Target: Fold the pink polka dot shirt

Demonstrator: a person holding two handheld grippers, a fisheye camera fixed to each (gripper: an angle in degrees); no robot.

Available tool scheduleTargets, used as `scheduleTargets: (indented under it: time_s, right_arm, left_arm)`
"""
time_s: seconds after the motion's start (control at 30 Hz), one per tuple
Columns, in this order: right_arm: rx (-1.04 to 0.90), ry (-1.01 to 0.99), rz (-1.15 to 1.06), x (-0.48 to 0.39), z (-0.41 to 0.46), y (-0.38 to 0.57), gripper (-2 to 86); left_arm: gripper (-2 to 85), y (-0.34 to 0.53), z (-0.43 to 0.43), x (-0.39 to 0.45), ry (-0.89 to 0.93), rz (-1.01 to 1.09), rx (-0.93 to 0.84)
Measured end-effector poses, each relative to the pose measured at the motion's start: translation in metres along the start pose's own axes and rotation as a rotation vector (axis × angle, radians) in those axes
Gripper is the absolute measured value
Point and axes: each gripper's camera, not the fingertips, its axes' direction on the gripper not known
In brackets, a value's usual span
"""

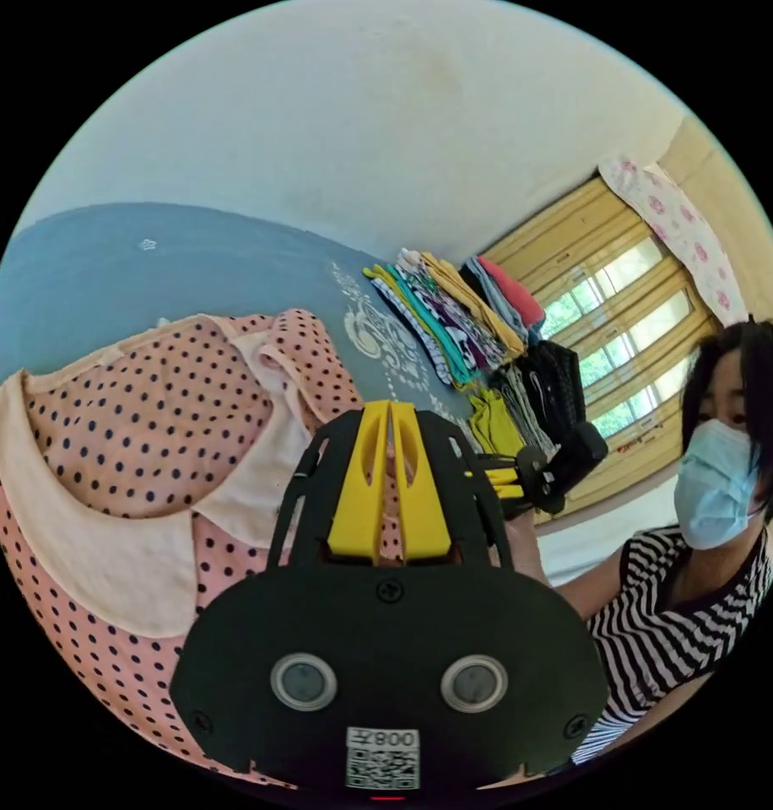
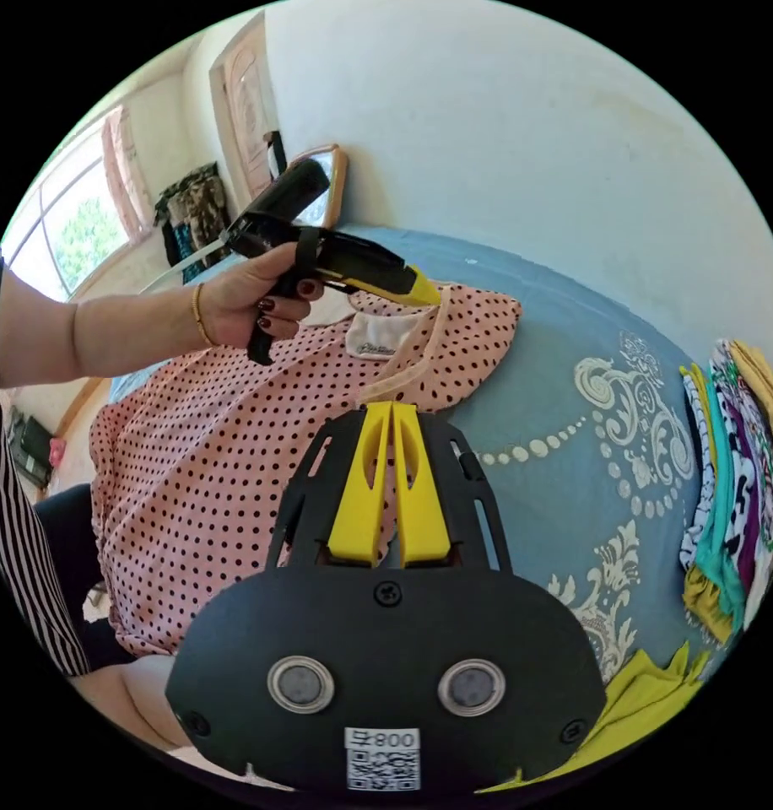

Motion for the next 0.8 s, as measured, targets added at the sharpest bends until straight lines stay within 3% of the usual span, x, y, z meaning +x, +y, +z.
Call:
scheduleTargets:
  time_s: [0.2,0.53,0.67,0.8]
  right_arm:
    - [-0.141,0.007,-0.050,-0.017,0.028,-0.009,0.2]
    - [-0.143,0.001,0.023,-0.018,0.039,-0.013,0.2]
    - [-0.142,-0.015,0.044,-0.017,0.041,-0.013,0.1]
    - [-0.128,-0.010,0.077,-0.014,0.039,-0.012,0.1]
  left_arm:
    - [0.3,0.014,0.050,0.017,-0.214,0.039,-0.276]
    - [0.2,-0.012,0.048,0.039,-0.291,0.077,-0.105]
    - [0.3,-0.032,0.067,0.035,-0.439,0.071,-0.127]
    - [0.2,-0.040,0.087,0.029,-0.406,0.037,-0.185]
